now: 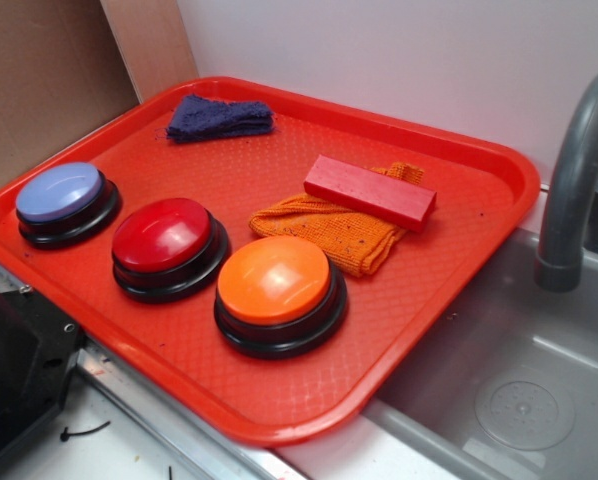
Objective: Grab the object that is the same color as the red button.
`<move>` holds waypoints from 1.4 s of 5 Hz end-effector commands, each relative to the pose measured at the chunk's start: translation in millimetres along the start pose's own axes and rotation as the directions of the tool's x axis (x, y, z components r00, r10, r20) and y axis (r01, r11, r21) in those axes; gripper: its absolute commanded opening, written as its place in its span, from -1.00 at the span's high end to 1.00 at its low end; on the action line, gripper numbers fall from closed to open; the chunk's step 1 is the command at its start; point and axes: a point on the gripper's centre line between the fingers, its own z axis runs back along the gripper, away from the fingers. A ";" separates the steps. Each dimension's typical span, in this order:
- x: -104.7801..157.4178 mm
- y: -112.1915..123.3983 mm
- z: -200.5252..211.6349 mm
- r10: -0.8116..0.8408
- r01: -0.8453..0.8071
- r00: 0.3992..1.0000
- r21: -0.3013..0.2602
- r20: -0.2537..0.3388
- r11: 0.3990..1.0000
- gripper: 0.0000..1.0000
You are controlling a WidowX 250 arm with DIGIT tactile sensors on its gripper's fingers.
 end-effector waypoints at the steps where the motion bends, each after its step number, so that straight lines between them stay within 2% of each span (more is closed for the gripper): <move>1: 0.0 0.0 0.0 0.000 0.000 1.000 0.000 0.000 1.000 -1.00; 2: 12.5 0.5 -4.1 -0.194 0.194 0.981 -0.013 0.022 0.981 -1.00; 3: 23.3 -7.4 -8.7 -0.374 0.373 0.926 0.029 0.054 0.927 -1.00; 4: 36.5 -13.4 -20.5 -0.565 0.562 0.820 0.059 0.092 0.825 -1.00; 5: 52.7 -16.3 -34.8 -0.705 0.701 0.698 0.086 0.124 0.708 -1.00; 6: 83.8 -19.9 -60.0 -0.847 0.847 0.496 0.107 0.193 0.520 -1.00; 7: 104.7 -25.4 -82.4 -0.914 0.923 0.339 0.109 0.223 0.369 -1.00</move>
